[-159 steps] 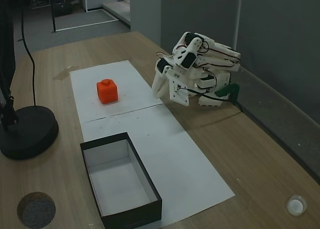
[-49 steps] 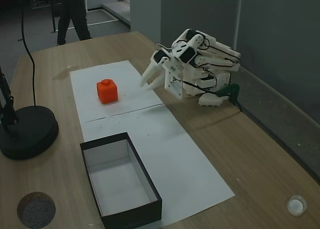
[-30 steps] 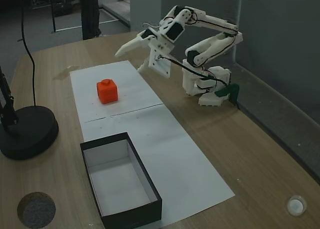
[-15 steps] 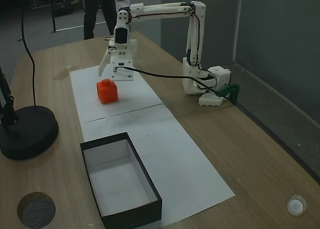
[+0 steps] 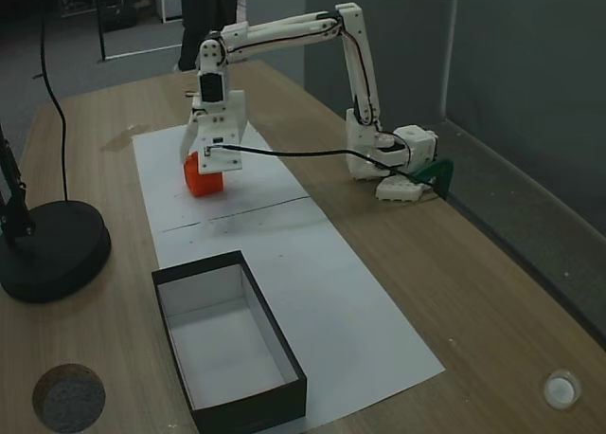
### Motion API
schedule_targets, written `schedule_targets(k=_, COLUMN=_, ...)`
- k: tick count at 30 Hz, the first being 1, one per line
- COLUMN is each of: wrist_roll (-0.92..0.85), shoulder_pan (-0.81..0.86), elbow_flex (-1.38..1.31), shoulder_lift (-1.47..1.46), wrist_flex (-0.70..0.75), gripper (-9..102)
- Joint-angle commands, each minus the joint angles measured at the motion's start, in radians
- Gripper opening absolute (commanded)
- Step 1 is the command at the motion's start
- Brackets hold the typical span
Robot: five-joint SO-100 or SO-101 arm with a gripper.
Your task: Grab a orange square and put it in the box.
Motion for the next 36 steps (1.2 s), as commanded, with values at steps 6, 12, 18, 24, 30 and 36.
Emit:
schedule_targets(k=6, wrist_roll=-0.005, shoulder_pan=-0.014, elbow_flex=-0.054, shoulder_lift=-0.072, wrist_flex=-0.040, gripper=32)
schedule_targets(k=12, wrist_roll=-0.052, shoulder_pan=-0.035, elbow_flex=-0.055, shoulder_lift=-0.101, wrist_flex=-0.055, gripper=13)
schedule_targets(k=18, wrist_roll=-0.049, shoulder_pan=-0.178, elbow_flex=-0.187, shoulder_lift=-0.021, wrist_flex=0.052, gripper=11)
schedule_targets(k=24, wrist_roll=-0.040, shoulder_pan=-0.492, elbow_flex=-0.489, shoulder_lift=0.170, wrist_flex=0.245, gripper=11)
schedule_targets(k=30, wrist_roll=-0.043, shoulder_pan=-0.828, elbow_flex=-0.739, shoulder_lift=0.272, wrist_flex=0.261, gripper=12)
schedule_targets(k=36, wrist_roll=-0.043, shoulder_pan=-1.003, elbow_flex=-0.782, shoulder_lift=0.179, wrist_flex=0.225, gripper=12)
